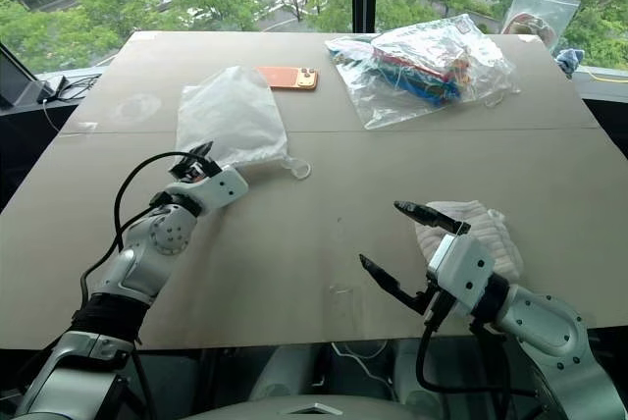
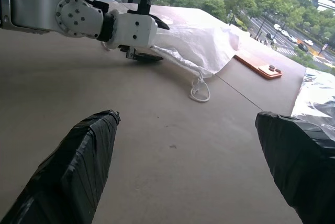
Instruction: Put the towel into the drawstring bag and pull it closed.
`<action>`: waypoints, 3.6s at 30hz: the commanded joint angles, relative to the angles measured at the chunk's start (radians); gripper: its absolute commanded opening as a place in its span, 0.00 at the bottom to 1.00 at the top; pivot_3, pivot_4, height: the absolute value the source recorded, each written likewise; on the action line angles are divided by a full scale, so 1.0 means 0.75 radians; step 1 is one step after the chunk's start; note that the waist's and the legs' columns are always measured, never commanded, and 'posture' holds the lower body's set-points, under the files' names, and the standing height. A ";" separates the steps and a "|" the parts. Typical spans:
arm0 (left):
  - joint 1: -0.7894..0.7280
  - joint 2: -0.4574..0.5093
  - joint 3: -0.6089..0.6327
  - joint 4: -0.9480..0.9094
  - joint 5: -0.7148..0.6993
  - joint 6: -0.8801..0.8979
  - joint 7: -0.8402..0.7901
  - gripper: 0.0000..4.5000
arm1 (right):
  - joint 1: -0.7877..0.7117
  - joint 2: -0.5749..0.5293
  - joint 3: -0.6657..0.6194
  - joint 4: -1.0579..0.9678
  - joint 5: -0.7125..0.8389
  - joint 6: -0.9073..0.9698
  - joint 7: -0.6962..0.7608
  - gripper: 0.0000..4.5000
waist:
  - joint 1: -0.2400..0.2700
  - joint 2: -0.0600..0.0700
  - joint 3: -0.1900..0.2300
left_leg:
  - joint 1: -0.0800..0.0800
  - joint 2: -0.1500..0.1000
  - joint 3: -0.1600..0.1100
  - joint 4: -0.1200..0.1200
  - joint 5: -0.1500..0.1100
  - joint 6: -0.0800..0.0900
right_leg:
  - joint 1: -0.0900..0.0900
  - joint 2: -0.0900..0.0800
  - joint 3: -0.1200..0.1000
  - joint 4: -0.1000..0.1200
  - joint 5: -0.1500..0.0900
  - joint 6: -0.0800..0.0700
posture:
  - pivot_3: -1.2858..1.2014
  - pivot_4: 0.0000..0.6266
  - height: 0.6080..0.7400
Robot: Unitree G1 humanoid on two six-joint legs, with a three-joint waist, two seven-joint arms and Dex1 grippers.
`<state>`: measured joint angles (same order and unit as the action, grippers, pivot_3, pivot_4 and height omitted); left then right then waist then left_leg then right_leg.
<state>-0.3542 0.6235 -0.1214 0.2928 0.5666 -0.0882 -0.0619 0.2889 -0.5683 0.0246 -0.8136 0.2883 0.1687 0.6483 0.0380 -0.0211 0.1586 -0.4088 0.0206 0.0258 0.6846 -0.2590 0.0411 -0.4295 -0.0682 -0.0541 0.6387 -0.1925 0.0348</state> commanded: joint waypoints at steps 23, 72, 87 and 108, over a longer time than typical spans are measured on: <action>-0.001 0.062 0.070 0.069 -0.142 -0.150 -0.010 0.99 | 0.072 0.014 0.011 -0.064 -0.046 -0.052 -0.033 1.00 | -0.001 0.000 0.000 | 0.000 0.001 0.002 0.000 0.000 0.000 | -0.001 0.000 0.001 0.000 0.000 0.000 | 0.52 0.24 1.00; -0.626 -0.035 0.308 -0.020 -1.070 1.135 -1.011 0.00 | 0.018 -0.081 -0.481 0.086 0.080 0.561 -0.205 1.00 | -0.029 -0.006 0.001 | -0.005 -0.003 -0.004 0.004 0.000 0.000 | -0.003 0.000 -0.001 0.002 0.002 0.004 | 0.52 0.24 1.00; -0.457 -0.076 0.143 -0.574 -1.085 1.392 -0.813 0.00 | -0.251 -0.135 -0.535 0.410 0.447 1.227 -0.155 1.00 | -0.031 -0.005 0.002 | -0.005 -0.003 -0.004 0.003 0.000 0.000 | -0.002 0.001 0.000 0.003 0.002 -0.004 | 0.52 0.24 1.00; -0.511 -0.127 0.105 -0.613 -1.203 1.472 -0.810 0.00 | -0.372 0.033 -0.310 0.328 0.575 1.022 -0.004 0.01 | -0.069 -0.007 0.004 | 0.015 0.003 -0.002 -0.001 0.000 0.000 | 0.012 0.007 0.005 0.002 -0.001 -0.001 | 0.52 0.24 1.00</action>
<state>-0.7098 0.5249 -0.0453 -0.1394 -0.3193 1.0168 -0.6605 0.0391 -0.5542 -0.1878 -0.4912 0.6454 0.9704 0.6105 -0.0136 -0.0263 0.1617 -0.3982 0.0223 0.0244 0.6835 -0.2591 0.0413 -0.4215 -0.0627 -0.0496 0.6405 -0.1933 0.0338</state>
